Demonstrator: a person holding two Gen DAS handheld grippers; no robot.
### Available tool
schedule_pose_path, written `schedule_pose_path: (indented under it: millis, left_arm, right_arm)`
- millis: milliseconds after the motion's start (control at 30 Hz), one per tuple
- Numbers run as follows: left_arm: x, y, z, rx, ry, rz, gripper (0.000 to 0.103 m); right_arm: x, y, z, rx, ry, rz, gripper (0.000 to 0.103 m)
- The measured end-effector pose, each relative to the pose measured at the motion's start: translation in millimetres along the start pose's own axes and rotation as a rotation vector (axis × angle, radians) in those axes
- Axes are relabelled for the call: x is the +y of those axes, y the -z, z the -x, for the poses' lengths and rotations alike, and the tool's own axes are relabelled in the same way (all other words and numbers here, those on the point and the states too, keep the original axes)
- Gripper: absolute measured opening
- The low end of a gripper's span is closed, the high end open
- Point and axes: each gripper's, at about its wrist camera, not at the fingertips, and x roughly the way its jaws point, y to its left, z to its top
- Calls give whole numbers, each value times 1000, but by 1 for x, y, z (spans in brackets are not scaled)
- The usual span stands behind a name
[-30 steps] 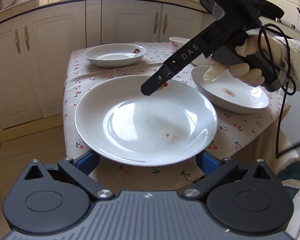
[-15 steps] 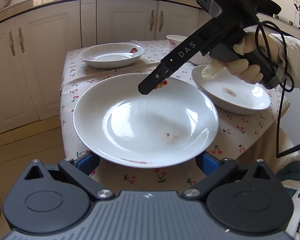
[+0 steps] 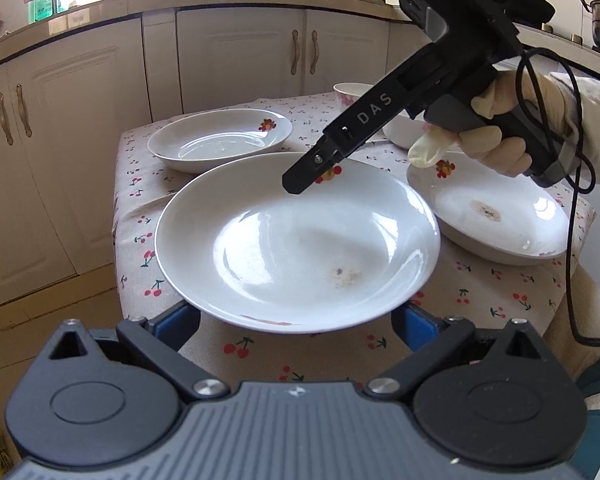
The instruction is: Organize plates and bowls
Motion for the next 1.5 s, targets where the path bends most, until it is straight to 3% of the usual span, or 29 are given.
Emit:
schedule_pose_path:
  millis: [900,1033,1200,1267,1500]
  left_arm:
    - [4,-10,-22,5,23,-4,101]
    - [3,-9,-19,0,21,-3,101]
    - [-1,-8,-8,-12,-3,-20,100]
    - [-4,-9,0,-25,-14,-19,100]
    - [-19,-16,28,-51,-54,10,101]
  right_arm:
    - [-17,-3,-9,-10,54,-24,63]
    - [-14,-4,-9,-5,48,-12,71]
    - [-6,-5,3,-30,64,22,94]
    - [-2,-3,14,-52,74,43,99]
    - [7,13,67,-129,106,74,103]
